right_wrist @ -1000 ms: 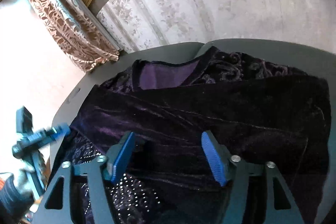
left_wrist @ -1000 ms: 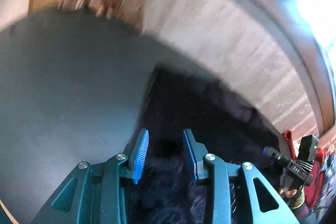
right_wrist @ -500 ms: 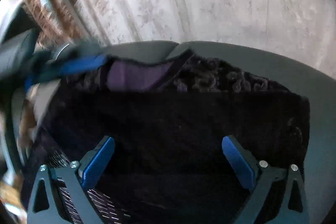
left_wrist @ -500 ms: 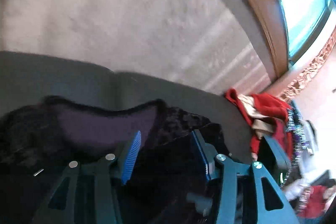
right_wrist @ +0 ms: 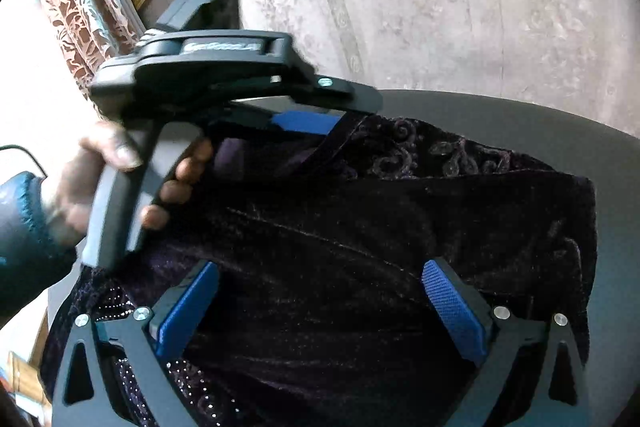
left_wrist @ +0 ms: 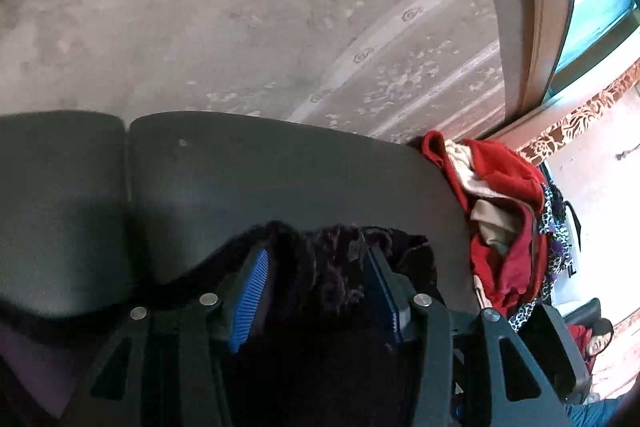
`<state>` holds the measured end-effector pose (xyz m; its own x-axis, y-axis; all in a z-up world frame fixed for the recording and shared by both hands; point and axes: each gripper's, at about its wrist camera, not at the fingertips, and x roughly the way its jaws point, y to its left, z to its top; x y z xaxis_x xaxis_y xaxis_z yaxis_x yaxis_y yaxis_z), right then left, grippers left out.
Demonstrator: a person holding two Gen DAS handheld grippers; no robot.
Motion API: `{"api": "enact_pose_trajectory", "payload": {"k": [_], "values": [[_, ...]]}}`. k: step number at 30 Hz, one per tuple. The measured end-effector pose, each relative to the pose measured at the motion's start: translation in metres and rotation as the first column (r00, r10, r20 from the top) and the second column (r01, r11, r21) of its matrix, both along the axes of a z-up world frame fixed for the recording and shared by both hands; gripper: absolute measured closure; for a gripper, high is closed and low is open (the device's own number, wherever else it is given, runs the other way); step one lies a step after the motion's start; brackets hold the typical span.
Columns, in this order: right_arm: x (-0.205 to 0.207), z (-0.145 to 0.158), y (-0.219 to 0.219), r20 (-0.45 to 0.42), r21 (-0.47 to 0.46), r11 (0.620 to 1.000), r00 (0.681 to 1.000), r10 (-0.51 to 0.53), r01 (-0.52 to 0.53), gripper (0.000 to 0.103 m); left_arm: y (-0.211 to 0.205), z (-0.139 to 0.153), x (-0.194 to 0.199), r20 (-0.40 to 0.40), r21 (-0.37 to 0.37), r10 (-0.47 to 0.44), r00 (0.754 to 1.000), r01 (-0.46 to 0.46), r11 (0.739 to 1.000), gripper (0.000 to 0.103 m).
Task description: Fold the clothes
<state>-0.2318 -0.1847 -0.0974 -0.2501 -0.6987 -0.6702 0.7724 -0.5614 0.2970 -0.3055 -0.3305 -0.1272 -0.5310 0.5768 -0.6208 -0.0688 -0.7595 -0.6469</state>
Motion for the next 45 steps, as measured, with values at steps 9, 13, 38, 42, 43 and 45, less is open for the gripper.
{"api": "enact_pose_trajectory", "payload": {"k": [9,13,38,42,43,45], "values": [[-0.001,-0.002,0.001,0.004,-0.018,1.000,1.000,-0.005,0.005,0.000,-0.042,-0.013,-0.010,-0.017,0.025,0.264,0.964,-0.263,0.964,0.101],[-0.002,-0.001,0.001,0.008,-0.027,1.000,1.000,-0.009,0.009,0.000,-0.050,0.004,0.007,-0.066,0.085,0.260,0.963,-0.254,0.963,0.085],[-0.003,0.003,0.000,0.013,-0.032,0.999,1.000,-0.017,0.017,0.000,0.001,-0.015,-0.014,-0.009,-0.007,0.019,1.000,-0.019,1.000,0.100],[-0.003,0.004,0.000,0.015,-0.034,0.999,1.000,-0.020,0.021,0.000,0.000,-0.015,-0.013,-0.031,-0.031,0.068,0.997,-0.069,0.997,0.099],[-0.003,0.004,0.000,0.015,-0.034,0.999,1.000,-0.021,0.022,0.000,0.001,-0.014,-0.014,-0.031,-0.042,0.069,0.997,-0.070,0.997,0.099],[-0.003,0.004,0.001,0.016,-0.035,0.999,1.000,-0.022,0.022,0.000,0.003,-0.011,-0.013,-0.025,-0.046,0.054,0.998,-0.055,0.997,0.093]]}}
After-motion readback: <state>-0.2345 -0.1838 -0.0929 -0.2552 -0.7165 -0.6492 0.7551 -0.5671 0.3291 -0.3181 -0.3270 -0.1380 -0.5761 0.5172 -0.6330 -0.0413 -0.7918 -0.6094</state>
